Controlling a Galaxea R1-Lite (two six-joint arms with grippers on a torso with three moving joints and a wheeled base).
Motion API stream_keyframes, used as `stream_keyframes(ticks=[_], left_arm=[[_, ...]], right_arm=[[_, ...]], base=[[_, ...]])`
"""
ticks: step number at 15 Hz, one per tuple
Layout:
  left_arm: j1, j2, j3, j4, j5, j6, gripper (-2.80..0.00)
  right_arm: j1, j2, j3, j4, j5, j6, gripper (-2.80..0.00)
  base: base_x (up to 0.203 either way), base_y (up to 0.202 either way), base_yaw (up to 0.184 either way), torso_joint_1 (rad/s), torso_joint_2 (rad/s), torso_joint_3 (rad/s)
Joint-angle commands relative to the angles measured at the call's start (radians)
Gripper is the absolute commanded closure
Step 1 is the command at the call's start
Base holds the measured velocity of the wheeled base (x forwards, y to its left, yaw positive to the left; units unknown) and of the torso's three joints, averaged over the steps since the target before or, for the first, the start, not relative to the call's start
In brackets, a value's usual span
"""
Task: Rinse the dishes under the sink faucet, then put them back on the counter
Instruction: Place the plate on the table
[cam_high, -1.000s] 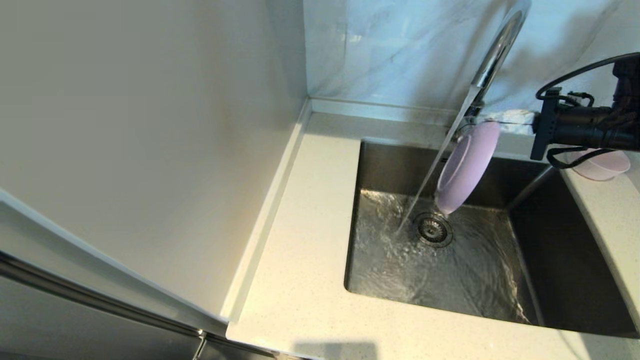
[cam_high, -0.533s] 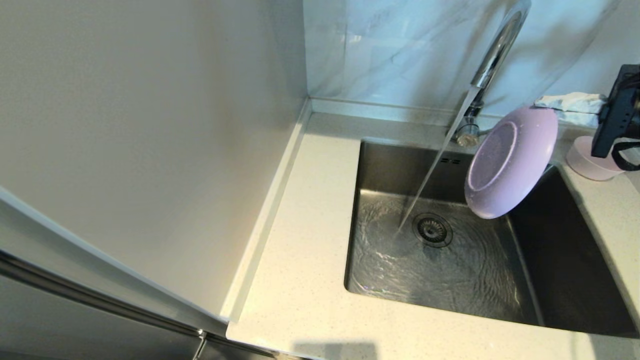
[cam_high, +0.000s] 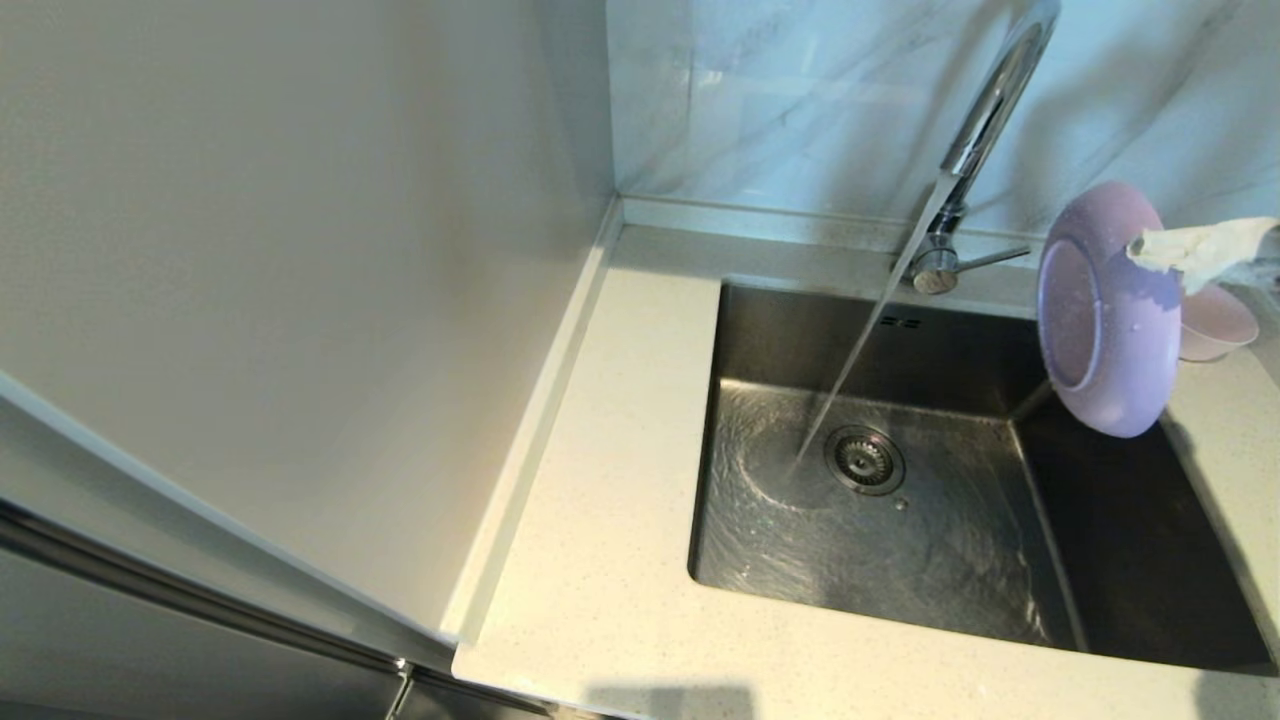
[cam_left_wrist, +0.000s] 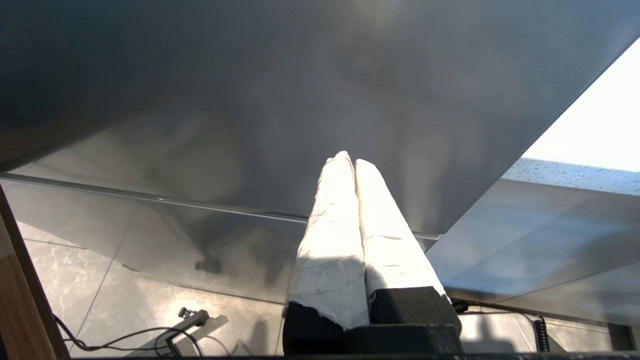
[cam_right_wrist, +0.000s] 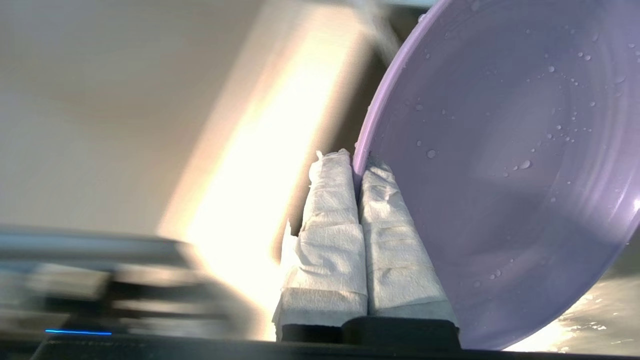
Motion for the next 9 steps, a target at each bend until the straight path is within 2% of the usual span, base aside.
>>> stream_keyframes(ticks=[1,2,3,6,8,9], left_arm=[[0.000,0.000,0.000,0.000,0.000,0.000,0.00],[0.000,0.000,0.000,0.000,0.000,0.000,0.00],[0.000,0.000,0.000,0.000,0.000,0.000,0.00],[0.000,0.000,0.000,0.000,0.000,0.000,0.00],[0.000,0.000,0.000,0.000,-0.001,0.000,0.00],[0.000,0.000,0.000,0.000,0.000,0.000,0.00]], right_arm=[[-0.001,-0.022,0.036,0.013,-0.091,-0.460,0.00],[-0.003,-0.024,0.040,-0.017,-0.114,-0.543,0.00],[-0.004,-0.029,0.042,-0.092,-0.123,-0.558,0.00],[-0.008,-0.049,0.017,-0.280,-0.129,-0.569,0.00],[-0.011,-0.059,0.024,-0.319,-0.128,-0.567,0.00],[-0.011,-0.069,0.078,-0.318,-0.129,-0.569,0.00]], base=[[0.000,0.000,0.000,0.000,0.00,0.000],[0.000,0.000,0.000,0.000,0.00,0.000],[0.000,0.000,0.000,0.000,0.00,0.000],[0.000,0.000,0.000,0.000,0.00,0.000],[0.000,0.000,0.000,0.000,0.00,0.000],[0.000,0.000,0.000,0.000,0.00,0.000]])
